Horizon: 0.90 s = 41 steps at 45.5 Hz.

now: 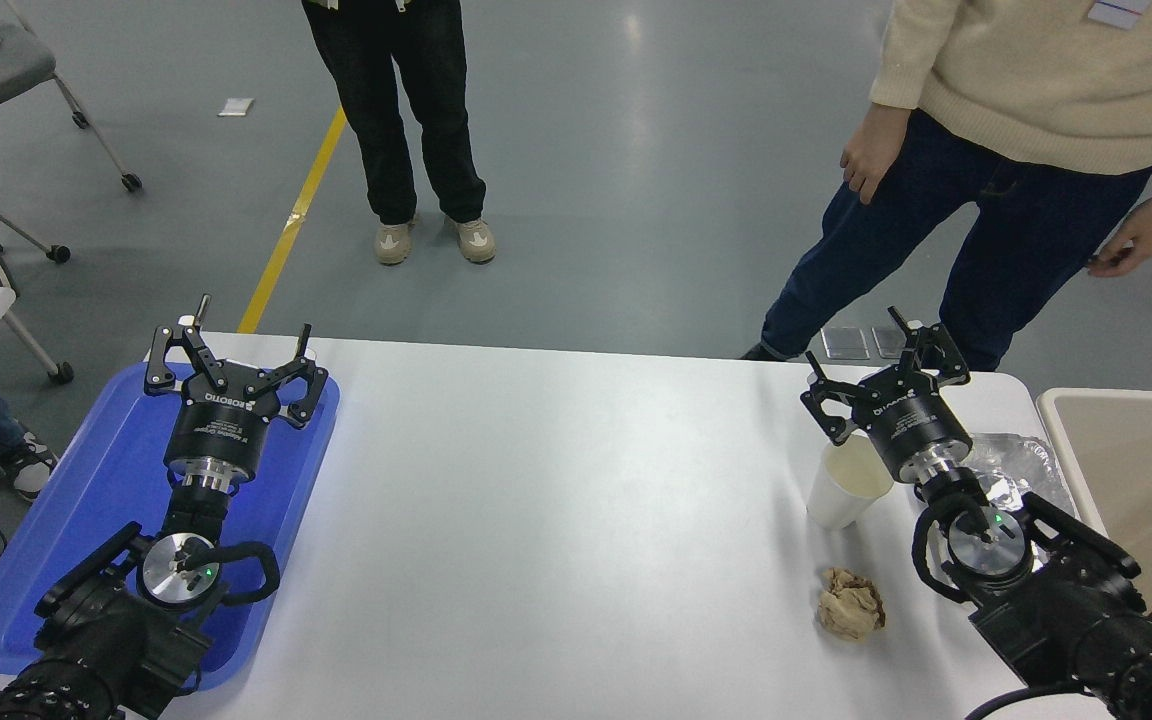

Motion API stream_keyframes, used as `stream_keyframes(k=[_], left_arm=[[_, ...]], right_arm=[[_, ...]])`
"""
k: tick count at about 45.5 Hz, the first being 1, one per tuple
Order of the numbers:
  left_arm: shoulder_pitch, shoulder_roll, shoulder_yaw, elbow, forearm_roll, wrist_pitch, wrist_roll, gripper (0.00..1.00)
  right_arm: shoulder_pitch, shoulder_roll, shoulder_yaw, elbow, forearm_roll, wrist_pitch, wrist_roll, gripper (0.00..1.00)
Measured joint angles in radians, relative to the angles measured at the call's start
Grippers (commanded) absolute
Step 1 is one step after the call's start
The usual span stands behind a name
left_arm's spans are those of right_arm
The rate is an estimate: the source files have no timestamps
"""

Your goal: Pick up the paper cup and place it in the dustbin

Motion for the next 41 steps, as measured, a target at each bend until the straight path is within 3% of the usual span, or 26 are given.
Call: stream_keyframes(k=[30,41], left_arm=[[-0.001,0.001,0.0,0.0,0.001,-0.001,-0.003,1.0],[-0.001,0.002,0.0,0.0,0.0,-0.002,-0.003,1.0]], right_arm=[[0.036,-0.014,-0.014,0.005,-0.015,-0.003,-0.001,1.0],[0.069,-0.113,-0.052,0.123,-0.156,-0.021,-0.006,1.0]])
